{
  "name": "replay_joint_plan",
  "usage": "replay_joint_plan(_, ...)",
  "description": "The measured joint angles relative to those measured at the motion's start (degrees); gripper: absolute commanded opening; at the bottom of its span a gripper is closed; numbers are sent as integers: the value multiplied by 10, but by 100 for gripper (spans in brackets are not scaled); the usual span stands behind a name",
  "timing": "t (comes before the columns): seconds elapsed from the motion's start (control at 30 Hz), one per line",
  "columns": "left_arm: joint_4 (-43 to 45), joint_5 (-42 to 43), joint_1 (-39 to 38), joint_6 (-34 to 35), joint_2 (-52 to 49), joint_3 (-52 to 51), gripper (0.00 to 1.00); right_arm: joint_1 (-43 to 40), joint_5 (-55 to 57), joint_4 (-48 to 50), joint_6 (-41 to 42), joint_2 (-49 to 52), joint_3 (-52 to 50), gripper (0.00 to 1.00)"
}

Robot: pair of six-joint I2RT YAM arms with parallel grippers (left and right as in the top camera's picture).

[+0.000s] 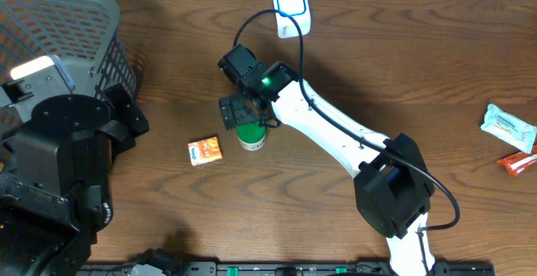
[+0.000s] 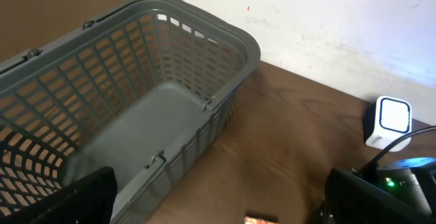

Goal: Scan the item barcode
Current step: 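Reach the right gripper to the green-capped bottle and grasp it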

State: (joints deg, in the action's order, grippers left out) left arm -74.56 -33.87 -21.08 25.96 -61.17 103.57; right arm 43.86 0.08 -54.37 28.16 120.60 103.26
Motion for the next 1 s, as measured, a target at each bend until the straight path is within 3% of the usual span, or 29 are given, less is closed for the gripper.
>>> replay_joint_plan(0.73, -14, -8, 0, 13, 0, 0, 98, 29, -12, -44, 8, 65, 6, 97)
replay_joint_plan(1.0, -15, -8, 0, 13, 0, 0, 98, 29, -16, -47, 13, 78, 6, 84)
